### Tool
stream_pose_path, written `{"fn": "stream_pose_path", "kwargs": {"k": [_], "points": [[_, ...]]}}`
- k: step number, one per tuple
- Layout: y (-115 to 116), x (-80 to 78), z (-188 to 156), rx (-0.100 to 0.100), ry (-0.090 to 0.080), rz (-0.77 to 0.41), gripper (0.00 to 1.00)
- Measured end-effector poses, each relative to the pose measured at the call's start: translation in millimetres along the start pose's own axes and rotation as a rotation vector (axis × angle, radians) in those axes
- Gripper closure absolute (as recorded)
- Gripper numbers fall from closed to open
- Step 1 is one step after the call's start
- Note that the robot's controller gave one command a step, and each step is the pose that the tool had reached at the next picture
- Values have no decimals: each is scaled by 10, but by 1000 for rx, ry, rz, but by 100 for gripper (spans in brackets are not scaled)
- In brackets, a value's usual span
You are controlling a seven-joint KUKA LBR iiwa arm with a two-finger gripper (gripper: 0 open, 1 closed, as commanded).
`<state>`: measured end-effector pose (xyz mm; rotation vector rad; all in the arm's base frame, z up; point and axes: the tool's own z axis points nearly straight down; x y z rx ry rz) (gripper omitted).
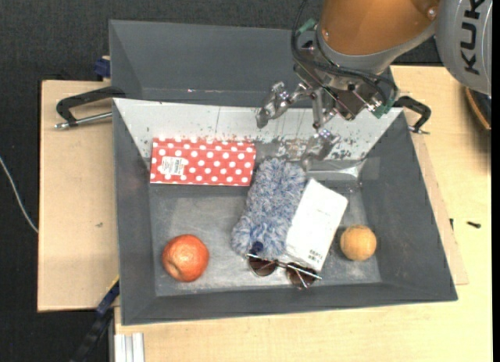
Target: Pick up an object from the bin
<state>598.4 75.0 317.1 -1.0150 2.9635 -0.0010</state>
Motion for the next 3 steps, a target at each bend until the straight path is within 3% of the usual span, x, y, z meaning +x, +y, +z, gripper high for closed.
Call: {"fn": "stream_pose_path", "kwargs": {"k": [1,2,3], "points": [[31,85,1189,-2,2,51,0],[51,272,1533,-5,7,-58,0],[-44,494,2409,-1,-2,-156,100]]}}
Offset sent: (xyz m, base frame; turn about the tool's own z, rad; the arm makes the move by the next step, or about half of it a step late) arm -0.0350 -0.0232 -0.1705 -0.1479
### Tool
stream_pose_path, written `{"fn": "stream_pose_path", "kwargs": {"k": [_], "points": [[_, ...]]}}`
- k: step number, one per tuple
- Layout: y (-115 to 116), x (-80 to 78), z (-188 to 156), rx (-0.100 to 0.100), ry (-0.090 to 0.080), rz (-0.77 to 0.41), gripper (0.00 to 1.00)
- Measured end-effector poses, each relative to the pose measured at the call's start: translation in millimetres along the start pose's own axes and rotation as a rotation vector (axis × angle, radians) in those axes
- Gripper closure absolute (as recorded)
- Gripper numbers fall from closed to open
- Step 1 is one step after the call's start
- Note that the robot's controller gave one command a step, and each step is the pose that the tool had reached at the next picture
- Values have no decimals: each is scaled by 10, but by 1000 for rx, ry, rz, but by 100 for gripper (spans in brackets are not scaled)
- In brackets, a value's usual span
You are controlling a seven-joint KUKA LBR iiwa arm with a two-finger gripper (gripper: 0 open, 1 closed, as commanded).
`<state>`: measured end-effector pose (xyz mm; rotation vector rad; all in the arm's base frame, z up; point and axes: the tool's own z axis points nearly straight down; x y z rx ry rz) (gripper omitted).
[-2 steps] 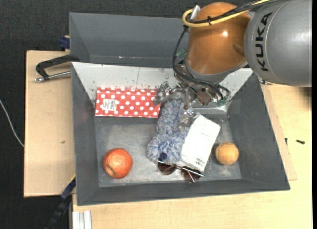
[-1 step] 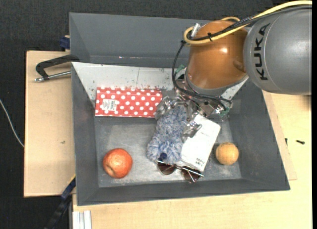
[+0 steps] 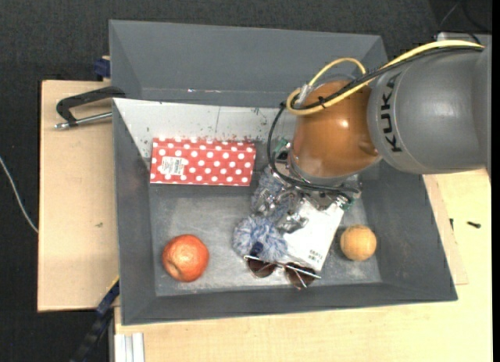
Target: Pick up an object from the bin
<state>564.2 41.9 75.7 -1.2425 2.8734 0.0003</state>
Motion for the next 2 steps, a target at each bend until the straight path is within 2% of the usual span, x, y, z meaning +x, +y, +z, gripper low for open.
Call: {"fn": "stream_pose_path", "kwargs": {"k": [1,2], "points": [[0,0,0,0,0,0,100],[-51,33,-1309,-2,5,-14,100]]}}
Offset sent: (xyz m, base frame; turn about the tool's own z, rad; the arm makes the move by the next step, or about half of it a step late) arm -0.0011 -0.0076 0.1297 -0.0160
